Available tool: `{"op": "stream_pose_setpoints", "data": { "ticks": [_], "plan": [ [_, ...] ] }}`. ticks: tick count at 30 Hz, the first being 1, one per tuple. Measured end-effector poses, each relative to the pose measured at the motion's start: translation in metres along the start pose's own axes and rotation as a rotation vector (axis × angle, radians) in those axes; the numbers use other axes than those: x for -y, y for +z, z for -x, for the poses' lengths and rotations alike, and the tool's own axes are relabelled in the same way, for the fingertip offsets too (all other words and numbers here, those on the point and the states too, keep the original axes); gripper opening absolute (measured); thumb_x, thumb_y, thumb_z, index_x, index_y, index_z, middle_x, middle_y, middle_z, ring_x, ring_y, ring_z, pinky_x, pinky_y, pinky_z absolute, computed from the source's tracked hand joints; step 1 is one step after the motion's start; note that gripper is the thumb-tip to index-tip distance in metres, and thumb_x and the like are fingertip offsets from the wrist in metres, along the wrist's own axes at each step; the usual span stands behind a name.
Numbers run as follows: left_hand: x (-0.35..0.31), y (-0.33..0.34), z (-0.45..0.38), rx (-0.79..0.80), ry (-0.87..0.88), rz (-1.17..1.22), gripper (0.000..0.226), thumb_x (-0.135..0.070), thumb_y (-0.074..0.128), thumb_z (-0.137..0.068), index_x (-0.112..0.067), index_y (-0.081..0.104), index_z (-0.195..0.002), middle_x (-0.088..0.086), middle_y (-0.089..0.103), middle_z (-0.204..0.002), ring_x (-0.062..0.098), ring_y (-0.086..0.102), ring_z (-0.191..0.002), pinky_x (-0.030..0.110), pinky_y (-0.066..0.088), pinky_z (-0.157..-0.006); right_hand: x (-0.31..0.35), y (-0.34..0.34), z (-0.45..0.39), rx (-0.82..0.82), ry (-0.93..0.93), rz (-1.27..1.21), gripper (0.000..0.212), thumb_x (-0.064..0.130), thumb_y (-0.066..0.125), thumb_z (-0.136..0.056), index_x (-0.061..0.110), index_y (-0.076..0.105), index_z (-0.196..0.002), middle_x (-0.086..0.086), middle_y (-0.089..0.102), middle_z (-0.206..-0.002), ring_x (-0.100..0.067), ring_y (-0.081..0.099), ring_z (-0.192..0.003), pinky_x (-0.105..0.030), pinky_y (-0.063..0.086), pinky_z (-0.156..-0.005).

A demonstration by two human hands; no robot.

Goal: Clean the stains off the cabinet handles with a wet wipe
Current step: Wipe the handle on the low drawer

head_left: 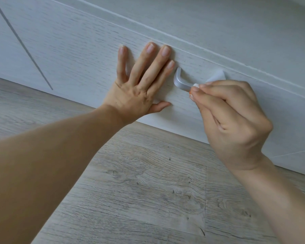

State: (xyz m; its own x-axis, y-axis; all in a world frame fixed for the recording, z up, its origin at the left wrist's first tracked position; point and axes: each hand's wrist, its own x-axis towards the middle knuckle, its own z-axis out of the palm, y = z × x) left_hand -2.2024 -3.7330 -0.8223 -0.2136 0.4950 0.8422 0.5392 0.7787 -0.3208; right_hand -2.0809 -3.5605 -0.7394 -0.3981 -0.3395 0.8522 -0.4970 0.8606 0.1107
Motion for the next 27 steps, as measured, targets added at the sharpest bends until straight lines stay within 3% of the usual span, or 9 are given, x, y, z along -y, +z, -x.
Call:
{"op": "stream_pose_setpoints", "data": {
  "ticks": [11, 18, 27],
  "plan": [
    [-0.002, -0.004, -0.001, 0.037, -0.004, -0.034, 0.102, -0.067, 0.040, -0.090, -0.003, -0.014, -0.149, 0.014, -0.030, -0.153, 0.030, -0.024, -0.142, 0.057, -0.011, -0.111, 0.006, 0.005, -0.007, 0.028, -0.002, -0.013, 0.005, -0.009, 0.069, -0.086, -0.008, 0.074, -0.087, -0.017, 0.071, -0.082, -0.030, 0.066, -0.075, -0.034, 0.055, -0.074],
    [0.015, -0.012, 0.000, -0.043, 0.067, -0.040, 0.097, -0.050, 0.061, -0.087, -0.004, 0.006, -0.152, 0.012, -0.012, -0.158, 0.025, -0.003, -0.147, 0.052, 0.010, -0.114, 0.000, -0.012, 0.002, 0.055, 0.050, 0.000, 0.006, -0.011, 0.071, -0.084, -0.009, 0.074, -0.089, -0.018, 0.070, -0.083, -0.030, 0.065, -0.075, -0.028, 0.053, -0.079],
    [0.017, 0.000, 0.009, -0.010, 0.093, -0.084, 0.087, -0.060, 0.035, -0.097, -0.004, -0.005, -0.151, 0.014, -0.019, -0.156, 0.027, -0.015, -0.145, 0.052, -0.008, -0.115, 0.011, 0.009, -0.011, 0.037, 0.009, -0.008, 0.005, -0.010, 0.069, -0.085, -0.008, 0.074, -0.086, -0.018, 0.070, -0.081, -0.032, 0.067, -0.074, -0.033, 0.054, -0.074]
  ]
}}
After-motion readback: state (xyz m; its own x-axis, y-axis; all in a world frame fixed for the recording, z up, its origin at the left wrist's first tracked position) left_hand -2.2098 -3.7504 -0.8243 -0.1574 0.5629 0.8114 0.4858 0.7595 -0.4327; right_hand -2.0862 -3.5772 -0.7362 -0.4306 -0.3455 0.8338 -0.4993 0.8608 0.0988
